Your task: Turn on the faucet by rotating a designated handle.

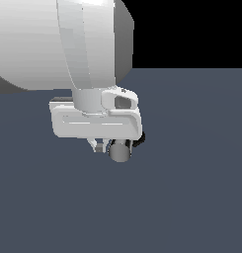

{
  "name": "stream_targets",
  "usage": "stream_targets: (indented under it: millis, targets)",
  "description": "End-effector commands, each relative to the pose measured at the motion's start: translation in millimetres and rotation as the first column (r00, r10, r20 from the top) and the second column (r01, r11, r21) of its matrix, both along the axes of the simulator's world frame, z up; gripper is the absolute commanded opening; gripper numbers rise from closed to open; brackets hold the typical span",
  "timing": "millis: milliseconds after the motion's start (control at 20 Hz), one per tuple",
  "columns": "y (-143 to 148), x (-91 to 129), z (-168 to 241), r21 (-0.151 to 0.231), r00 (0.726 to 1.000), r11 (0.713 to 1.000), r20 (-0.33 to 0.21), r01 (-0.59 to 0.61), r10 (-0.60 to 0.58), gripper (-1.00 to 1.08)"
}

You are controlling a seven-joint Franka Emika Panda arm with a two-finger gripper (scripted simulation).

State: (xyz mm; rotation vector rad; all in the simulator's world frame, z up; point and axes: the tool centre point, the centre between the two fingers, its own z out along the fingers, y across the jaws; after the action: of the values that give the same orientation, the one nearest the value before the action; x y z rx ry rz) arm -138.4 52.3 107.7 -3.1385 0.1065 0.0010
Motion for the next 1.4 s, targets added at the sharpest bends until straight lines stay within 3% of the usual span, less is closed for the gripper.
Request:
stream_targets:
  millis: [0,350,1350]
  targets:
    - [0.2,1.4,-2.2,-0.001,1.000,1.000,0.001,0.001,-0.001,-1.00]
    - [0.1,1.6,-1.8,-0.001,1.000,1.000,0.001,0.001,-0.001,-1.00]
    - [-98.4,1.6,-1.8,-0.001,1.000,1.000,0.001,0.001,-0.001,-1.00]
